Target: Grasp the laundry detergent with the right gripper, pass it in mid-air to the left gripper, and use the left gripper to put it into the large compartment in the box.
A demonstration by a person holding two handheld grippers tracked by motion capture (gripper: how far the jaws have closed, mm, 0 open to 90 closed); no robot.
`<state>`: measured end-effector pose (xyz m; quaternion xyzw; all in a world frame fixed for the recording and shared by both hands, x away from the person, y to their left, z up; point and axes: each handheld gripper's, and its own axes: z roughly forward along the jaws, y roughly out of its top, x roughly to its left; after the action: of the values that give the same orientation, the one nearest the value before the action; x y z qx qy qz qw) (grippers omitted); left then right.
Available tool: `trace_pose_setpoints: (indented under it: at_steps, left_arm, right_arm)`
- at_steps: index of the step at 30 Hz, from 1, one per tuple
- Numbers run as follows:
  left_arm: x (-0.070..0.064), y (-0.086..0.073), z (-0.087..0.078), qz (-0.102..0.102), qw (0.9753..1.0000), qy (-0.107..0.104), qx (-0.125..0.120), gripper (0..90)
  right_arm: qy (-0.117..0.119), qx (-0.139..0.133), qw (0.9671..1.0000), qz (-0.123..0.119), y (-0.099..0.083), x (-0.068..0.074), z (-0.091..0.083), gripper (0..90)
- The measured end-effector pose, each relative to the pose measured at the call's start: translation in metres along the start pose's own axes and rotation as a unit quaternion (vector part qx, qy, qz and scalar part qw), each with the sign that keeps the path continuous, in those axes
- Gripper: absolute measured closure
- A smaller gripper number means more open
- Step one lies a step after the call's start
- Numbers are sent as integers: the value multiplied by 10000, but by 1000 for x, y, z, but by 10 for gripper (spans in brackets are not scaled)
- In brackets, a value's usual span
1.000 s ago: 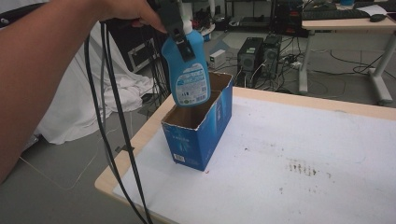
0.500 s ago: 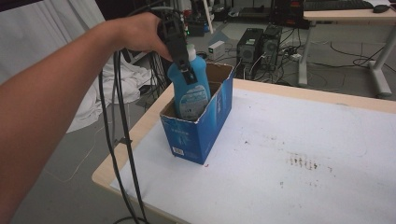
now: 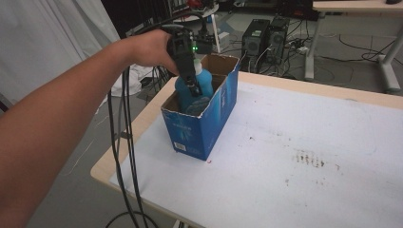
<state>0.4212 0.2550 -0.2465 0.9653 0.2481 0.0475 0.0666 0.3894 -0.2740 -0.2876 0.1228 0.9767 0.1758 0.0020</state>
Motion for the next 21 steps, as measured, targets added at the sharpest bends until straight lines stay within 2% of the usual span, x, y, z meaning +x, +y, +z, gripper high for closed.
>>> trace_pose_setpoints:
  at_steps: [13,21]
  left_arm:
    - [0,0,34,46,9995,-92,301,377]
    - [0,3,37,56,9995,-117,291,376]
  right_arm:
    - [-12,-12,10000,14,-3,1,2,12]
    - [6,-21,10000,92,-5,1,5,12]
